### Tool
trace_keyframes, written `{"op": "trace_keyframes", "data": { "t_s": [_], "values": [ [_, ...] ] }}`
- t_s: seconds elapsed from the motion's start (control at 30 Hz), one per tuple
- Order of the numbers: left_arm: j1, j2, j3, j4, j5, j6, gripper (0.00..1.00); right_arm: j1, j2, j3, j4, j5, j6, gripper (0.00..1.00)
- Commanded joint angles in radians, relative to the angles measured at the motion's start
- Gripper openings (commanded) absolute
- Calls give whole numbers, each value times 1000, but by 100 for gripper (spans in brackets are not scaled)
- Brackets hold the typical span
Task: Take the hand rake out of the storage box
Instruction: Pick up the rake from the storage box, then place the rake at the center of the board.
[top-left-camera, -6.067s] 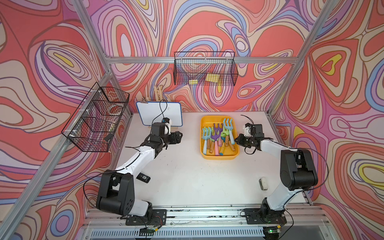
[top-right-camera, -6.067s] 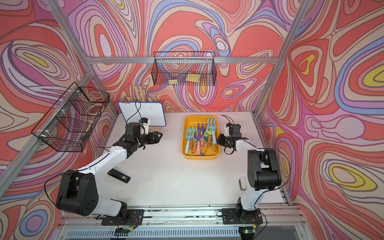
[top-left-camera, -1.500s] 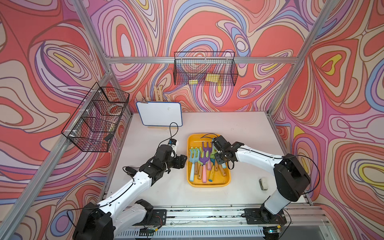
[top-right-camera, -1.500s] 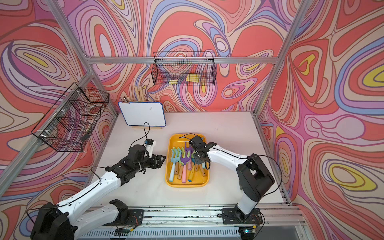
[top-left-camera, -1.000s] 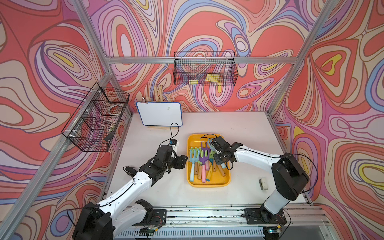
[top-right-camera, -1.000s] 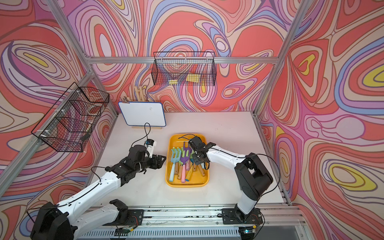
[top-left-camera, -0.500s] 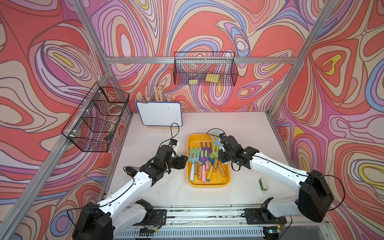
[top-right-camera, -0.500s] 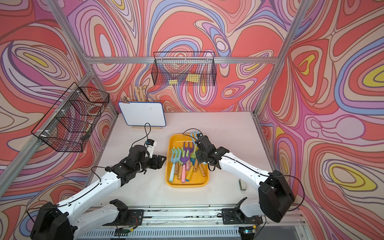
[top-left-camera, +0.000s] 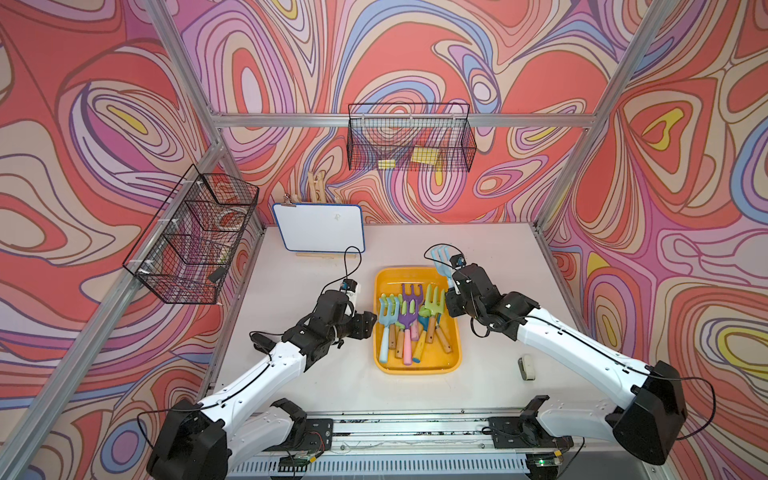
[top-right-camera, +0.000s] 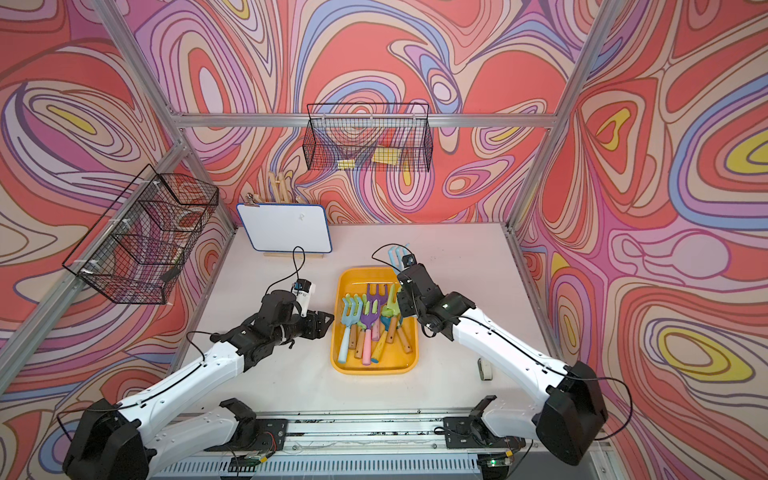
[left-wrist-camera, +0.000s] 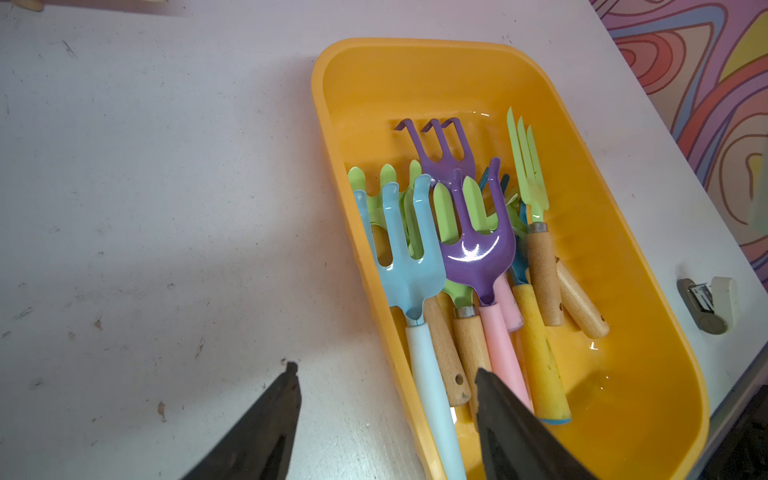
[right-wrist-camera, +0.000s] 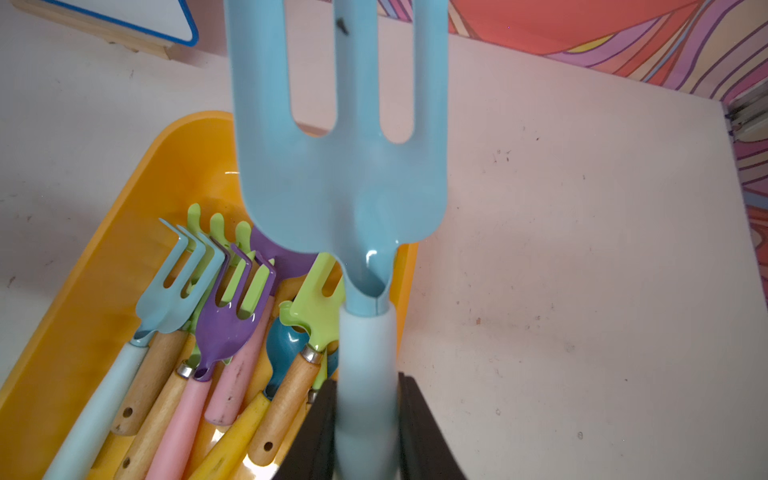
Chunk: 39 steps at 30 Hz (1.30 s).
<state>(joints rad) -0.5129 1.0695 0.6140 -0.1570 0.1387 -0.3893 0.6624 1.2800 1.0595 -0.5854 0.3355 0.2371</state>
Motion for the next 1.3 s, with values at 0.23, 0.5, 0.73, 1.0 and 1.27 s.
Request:
{"op": "trace_keyframes", "data": {
  "t_s": [0.23, 0.5, 0.73, 1.0, 1.27],
  "values": [
    [-11, -40, 16, 7, 9, 11, 71, 4, 127, 226, -106, 143, -32, 18],
    [-13, -20, 20, 10, 12, 13, 71, -7, 149, 163, -39, 222, -63, 17],
    [-17, 7, 21, 17, 13, 12, 70, -71, 137, 105, 6, 182, -49, 17],
    [-18, 18, 21, 22, 17, 12, 70, -180, 170, 100, -37, 108, -23, 17],
    [-21, 17, 21, 19, 16, 12, 70, -249, 292, 138, -83, 20, -13, 14]
  ]
}}
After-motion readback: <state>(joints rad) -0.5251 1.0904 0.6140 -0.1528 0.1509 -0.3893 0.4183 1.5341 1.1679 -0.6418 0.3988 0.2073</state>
